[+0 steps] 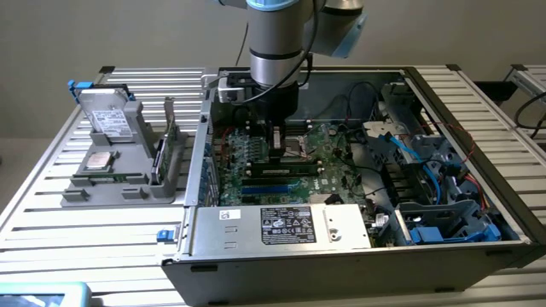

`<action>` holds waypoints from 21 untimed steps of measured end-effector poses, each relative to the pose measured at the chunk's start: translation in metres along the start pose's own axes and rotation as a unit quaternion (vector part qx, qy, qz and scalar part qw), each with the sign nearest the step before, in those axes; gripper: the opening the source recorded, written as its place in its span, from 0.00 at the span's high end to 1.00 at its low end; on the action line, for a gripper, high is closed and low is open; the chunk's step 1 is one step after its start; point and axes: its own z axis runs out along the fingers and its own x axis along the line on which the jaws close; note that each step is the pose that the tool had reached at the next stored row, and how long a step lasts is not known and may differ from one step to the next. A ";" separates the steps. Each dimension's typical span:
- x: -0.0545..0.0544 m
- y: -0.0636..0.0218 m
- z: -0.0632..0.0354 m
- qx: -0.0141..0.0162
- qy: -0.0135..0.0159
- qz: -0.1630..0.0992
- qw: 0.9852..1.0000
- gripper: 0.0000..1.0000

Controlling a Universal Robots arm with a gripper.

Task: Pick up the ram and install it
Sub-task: 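Press down the ram until it locks into place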

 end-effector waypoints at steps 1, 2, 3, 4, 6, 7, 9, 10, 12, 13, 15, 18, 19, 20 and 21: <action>0.000 0.0000 0.0005 0.000 0.000 0.000 1.000 0.89; 0.000 0.0000 0.0011 0.000 0.000 0.001 1.000 0.89; 0.000 0.0001 0.0020 0.000 0.000 0.001 1.000 0.89; 0.000 0.0001 0.0032 0.000 0.000 0.001 1.000 0.89; 0.000 0.0002 0.0052 0.000 0.000 0.002 1.000 0.89; 0.000 0.0002 0.0057 0.000 0.000 0.002 1.000 0.89; 0.000 0.0003 0.0063 0.000 0.000 0.003 1.000 0.89; -0.001 0.0003 0.0067 0.000 0.000 0.003 1.000 0.89; -0.001 0.0003 0.0073 0.000 0.000 0.003 1.000 0.89; -0.001 0.0003 0.0076 -0.001 0.000 0.004 1.000 0.89; -0.001 0.0003 0.0081 -0.001 0.000 0.004 1.000 0.89; -0.001 0.0003 0.0083 -0.001 0.000 0.005 1.000 0.89; -0.001 0.0002 0.0076 0.000 0.000 0.005 1.000 0.89; -0.001 -0.0001 0.0060 0.000 -0.001 0.005 1.000 0.89; 0.000 -0.0008 0.0033 0.000 0.000 0.005 1.000 0.89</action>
